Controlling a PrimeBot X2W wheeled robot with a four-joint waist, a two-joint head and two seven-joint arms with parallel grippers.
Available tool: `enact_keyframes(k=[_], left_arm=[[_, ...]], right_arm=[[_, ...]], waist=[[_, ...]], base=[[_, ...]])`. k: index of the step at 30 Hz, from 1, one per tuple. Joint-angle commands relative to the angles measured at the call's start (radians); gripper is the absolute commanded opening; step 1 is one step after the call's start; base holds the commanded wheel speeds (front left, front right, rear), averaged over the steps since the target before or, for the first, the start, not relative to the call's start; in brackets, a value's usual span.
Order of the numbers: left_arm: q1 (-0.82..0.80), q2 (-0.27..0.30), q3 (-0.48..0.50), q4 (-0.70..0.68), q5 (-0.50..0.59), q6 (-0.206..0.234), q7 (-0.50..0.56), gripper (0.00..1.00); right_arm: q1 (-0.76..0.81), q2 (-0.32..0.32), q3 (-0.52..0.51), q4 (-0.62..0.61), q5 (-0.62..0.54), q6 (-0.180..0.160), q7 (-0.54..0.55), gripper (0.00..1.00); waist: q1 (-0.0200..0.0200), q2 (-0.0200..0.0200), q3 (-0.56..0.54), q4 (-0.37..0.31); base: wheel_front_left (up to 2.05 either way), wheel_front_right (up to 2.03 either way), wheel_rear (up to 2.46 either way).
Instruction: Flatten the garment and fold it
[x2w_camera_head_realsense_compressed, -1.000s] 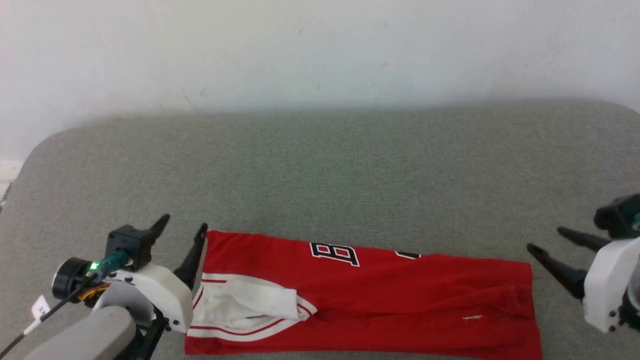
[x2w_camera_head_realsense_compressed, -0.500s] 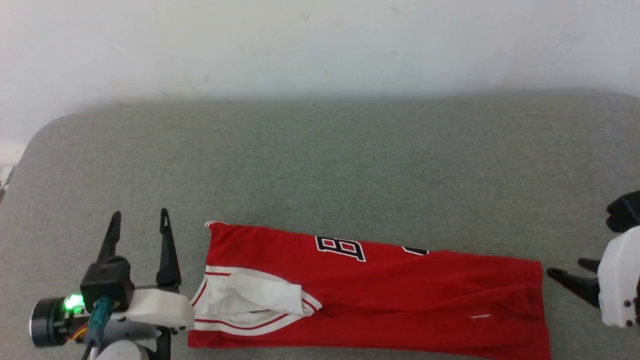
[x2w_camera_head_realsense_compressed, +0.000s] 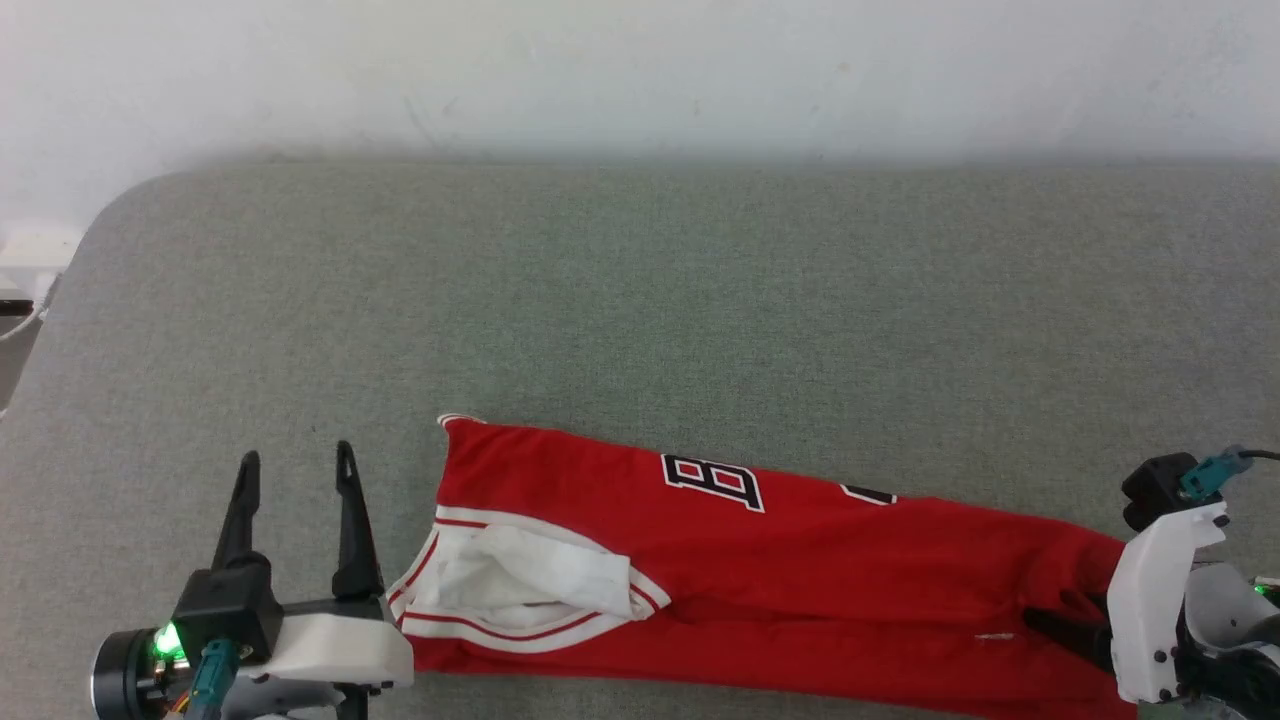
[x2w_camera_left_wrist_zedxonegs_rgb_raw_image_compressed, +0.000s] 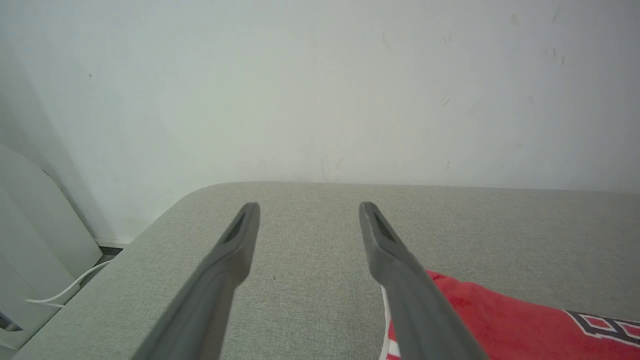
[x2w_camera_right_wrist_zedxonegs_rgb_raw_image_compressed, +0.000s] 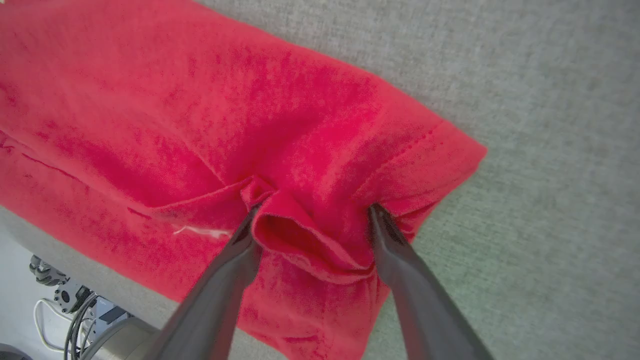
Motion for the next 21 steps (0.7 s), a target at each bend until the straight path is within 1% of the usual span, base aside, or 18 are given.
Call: enact_keyframes(k=[1, 5, 6, 7, 14, 18, 21], left_arm=[[0.015, -0.014, 0.014, 0.007, 0.017, -0.015, -0.005, 1.0], [0.018, -0.058, 0.052, 0.025, 0.06, -0.075, -0.005, 1.0], [0.019, -0.067, 0.061, 0.031, 0.069, -0.088, -0.005, 1.0], [0.02, -0.076, 0.07, 0.035, 0.079, -0.1, -0.005, 1.0], [0.03, -0.114, 0.128, 0.048, 0.133, -0.167, -0.005, 1.0], [0.041, -0.13, 0.149, 0.056, 0.158, -0.192, -0.005, 1.0], [0.048, -0.141, 0.159, 0.062, 0.175, -0.206, -0.005, 1.0]], right_arm=[[0.023, 0.024, 0.036, 0.015, -0.005, 0.0, 0.004, 1.0], [0.009, 0.042, 0.072, 0.031, 0.0, 0.0, -0.027, 1.0], [0.003, 0.043, 0.079, 0.033, 0.001, 0.0, -0.033, 0.42], [-0.003, 0.041, 0.086, 0.034, 0.002, 0.0, -0.038, 0.0], [-0.067, -0.007, 0.091, 0.01, 0.015, 0.0, -0.11, 0.0], [-0.09, -0.054, 0.086, -0.025, 0.023, 0.0, -0.135, 0.0], [-0.09, -0.105, 0.078, -0.045, 0.024, 0.0, -0.139, 0.0]], waist=[[0.0, 0.0, 0.004, 0.003], [0.0, 0.0, 0.003, -0.002], [0.0, 0.0, 0.002, -0.005], [0.0, 0.0, 0.0, -0.007], [0.0, 0.0, -0.022, -0.024], [0.0, 0.0, -0.042, -0.032], [0.0, 0.0, -0.054, -0.036]], base=[[0.0, 0.0, 0.0], [0.0, 0.0, 0.0], [0.0, 0.0, 0.0], [0.0, 0.0, 0.0], [0.0, 0.0, 0.0], [0.0, 0.0, 0.0], [0.0, 0.0, 0.0]])
